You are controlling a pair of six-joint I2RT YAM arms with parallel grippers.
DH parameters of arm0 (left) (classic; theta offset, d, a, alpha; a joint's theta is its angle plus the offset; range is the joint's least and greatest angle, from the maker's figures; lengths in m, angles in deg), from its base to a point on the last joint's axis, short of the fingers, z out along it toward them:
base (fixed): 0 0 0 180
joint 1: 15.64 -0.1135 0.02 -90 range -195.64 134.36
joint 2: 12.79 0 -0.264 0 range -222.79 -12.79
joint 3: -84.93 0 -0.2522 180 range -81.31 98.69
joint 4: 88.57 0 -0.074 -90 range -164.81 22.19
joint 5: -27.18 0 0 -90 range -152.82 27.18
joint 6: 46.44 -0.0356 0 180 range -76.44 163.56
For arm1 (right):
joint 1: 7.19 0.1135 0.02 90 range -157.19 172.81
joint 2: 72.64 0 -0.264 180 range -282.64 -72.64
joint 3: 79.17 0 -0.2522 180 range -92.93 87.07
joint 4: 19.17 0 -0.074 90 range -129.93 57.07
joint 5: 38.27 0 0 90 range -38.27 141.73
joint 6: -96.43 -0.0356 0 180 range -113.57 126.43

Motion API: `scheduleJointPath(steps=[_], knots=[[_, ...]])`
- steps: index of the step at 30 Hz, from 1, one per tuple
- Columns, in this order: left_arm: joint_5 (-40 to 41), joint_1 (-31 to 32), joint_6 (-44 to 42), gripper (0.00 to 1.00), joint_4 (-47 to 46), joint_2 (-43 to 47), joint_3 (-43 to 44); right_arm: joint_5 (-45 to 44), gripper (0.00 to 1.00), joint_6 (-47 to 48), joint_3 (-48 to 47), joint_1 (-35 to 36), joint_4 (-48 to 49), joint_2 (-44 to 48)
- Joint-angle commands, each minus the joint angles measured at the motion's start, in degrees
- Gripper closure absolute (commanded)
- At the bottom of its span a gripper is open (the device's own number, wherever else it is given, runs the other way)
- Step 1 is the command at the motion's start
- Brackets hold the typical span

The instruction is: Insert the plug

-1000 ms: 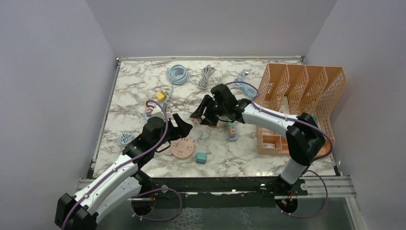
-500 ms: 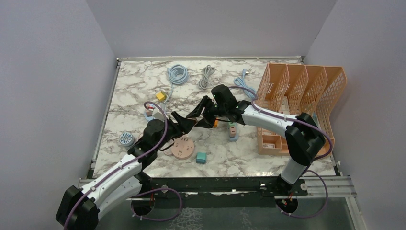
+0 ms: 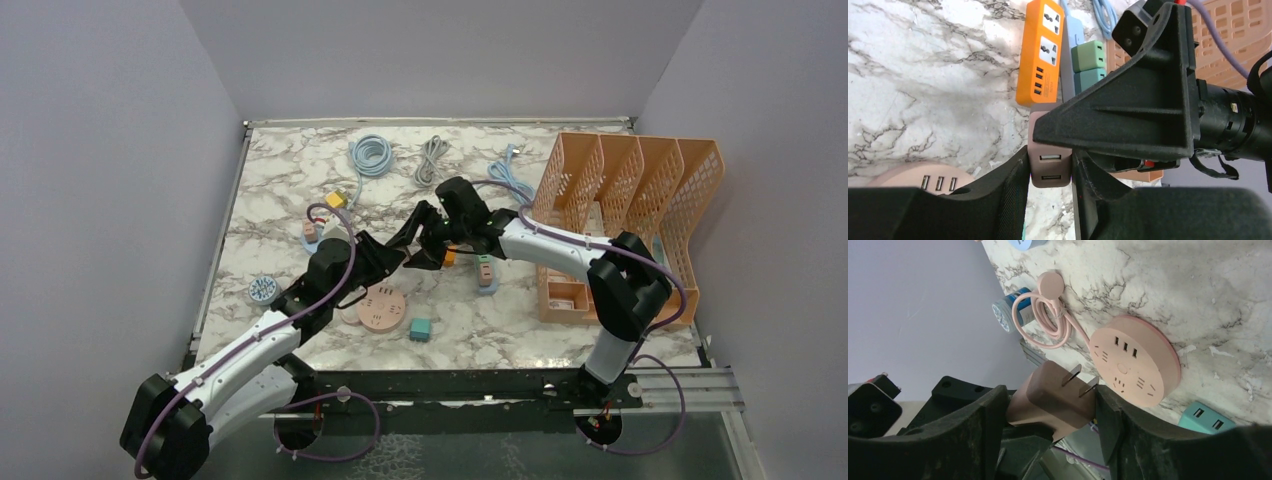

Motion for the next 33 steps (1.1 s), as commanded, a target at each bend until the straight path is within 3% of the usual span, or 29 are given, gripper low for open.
scheduleJointPath(steps=[1,4,12,15,25,33], knots=[[3.3,-0.14,-2.79,1.0,8.23,2.01,3.64,-0.18,0.26,4.46,-2.36,0.35,-1.51,0.61],[4.83,-0.21,-4.3,1.0,16.41,3.91,5.02,-3.3,0.17,7.86,-3.02,-0.07,-3.82,1.89],[10.18,-0.22,-3.51,1.0,44.25,4.94,13.76,-9.4,0.16,9.92,3.04,-0.83,-5.91,7.13],[11.93,-0.22,-3.88,1.0,50.31,2.01,15.75,-9.95,0.17,10.24,4.14,-0.85,-6.74,7.87],[7.05,-0.63,-15.8,1.0,58.87,-11.95,24.54,-8.19,0.2,10.14,6.65,-0.83,-6.05,9.27],[0.6,-0.84,-24.09,1.0,59.64,-20.76,28.44,-7.38,0.21,10.05,8.75,-0.83,-5.33,10.79]])
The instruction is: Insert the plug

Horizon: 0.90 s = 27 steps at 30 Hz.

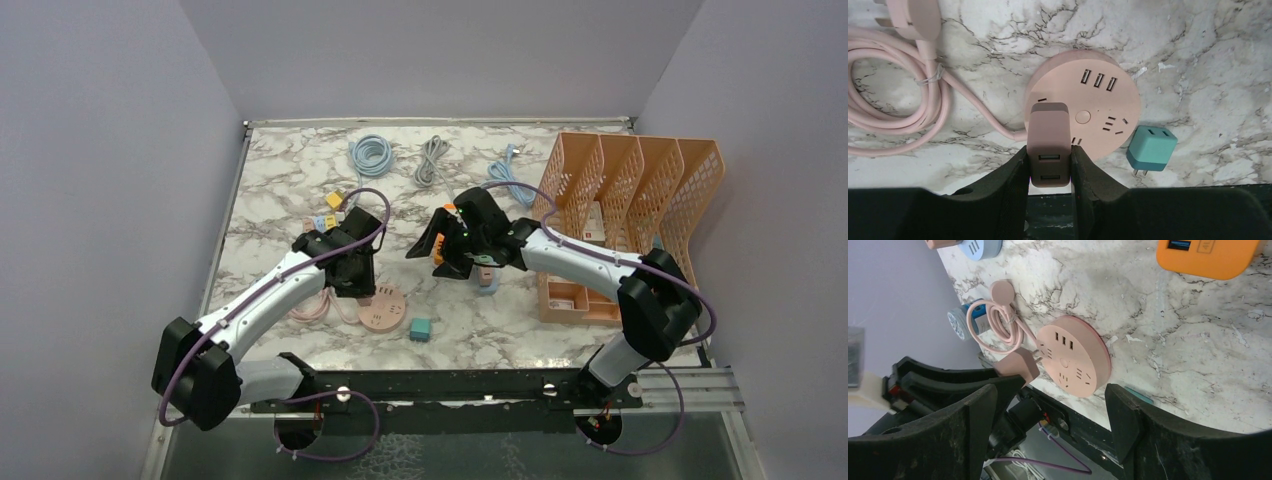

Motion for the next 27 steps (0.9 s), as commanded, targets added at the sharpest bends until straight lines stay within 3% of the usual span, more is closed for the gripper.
scheduleJointPath(steps=[1,14,27], knots=[[-5.31,-0.2,-6.41,1.0,2.22,-3.3,1.66,0.41,0.21,0.5,1.02,-0.02,0.67,2.2],[-4.77,-0.37,-10.67,1.0,-0.6,-7.01,1.41,1.15,0.22,0.19,2.01,-0.02,1.8,2.52],[-5.04,-0.38,-11.47,1.0,-0.2,-4.16,5.28,1.26,0.23,0.04,2.28,-0.02,1.96,2.06]])
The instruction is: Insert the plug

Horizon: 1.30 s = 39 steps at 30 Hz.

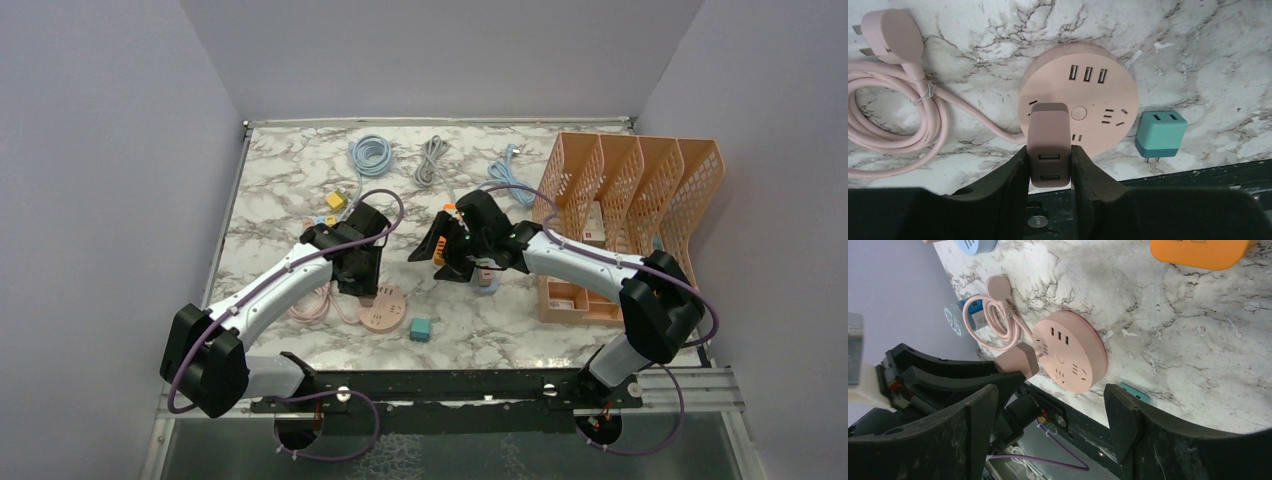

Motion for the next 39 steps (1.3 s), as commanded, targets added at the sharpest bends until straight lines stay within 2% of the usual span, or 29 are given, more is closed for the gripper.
scheduleJointPath(steps=[1,21,39], knots=[[0.07,-0.25,-0.97,1.0,-0.61,2.0,3.58,0.6,0.23,-0.07,0.32,-0.06,1.33,0.7],[-0.46,-0.25,-3.61,1.0,-0.86,-2.45,-0.66,0.42,0.24,1.03,-1.64,-0.11,0.54,-1.12],[-4.78,-0.25,-7.6,1.0,2.73,-3.99,-0.91,-9.39,0.24,2.87,-2.56,-0.13,-4.33,3.33]])
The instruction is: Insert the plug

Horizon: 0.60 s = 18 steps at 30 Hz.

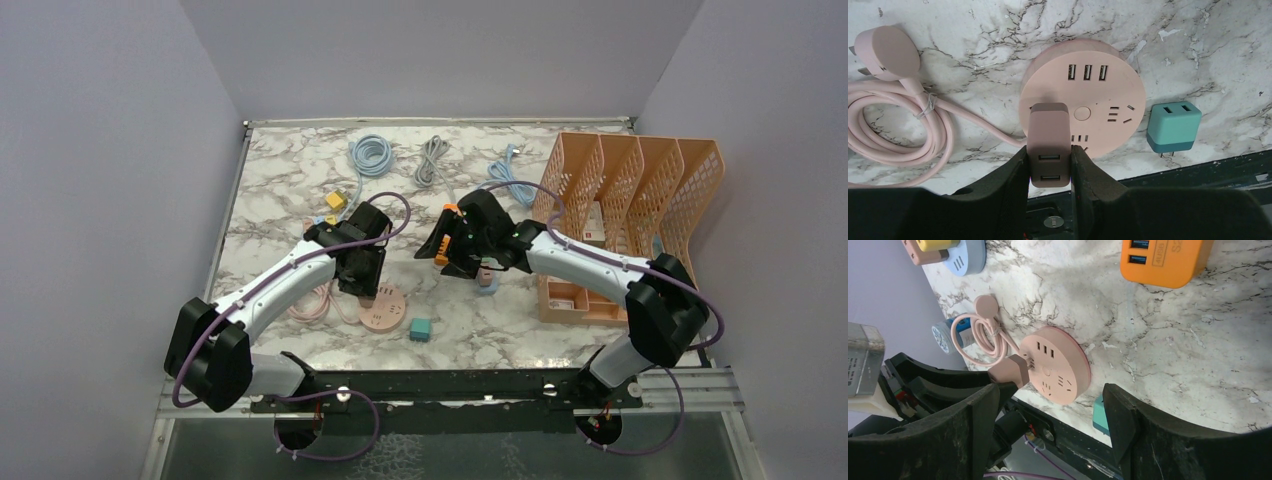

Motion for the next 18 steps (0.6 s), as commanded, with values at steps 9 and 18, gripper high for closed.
scheduleJointPath(steps=[9,18], knots=[[-4.8,-0.18,-3.47,1.0,3.4,-2.82,-0.99,-6.51,0.25,1.43,-2.53,-0.19,-3.08,3.67],[-2.55,-0.18,-3.65,1.0,3.02,-6.3,-2.77,-7.09,0.25,1.37,-1.87,-0.19,-3.33,4.27]])
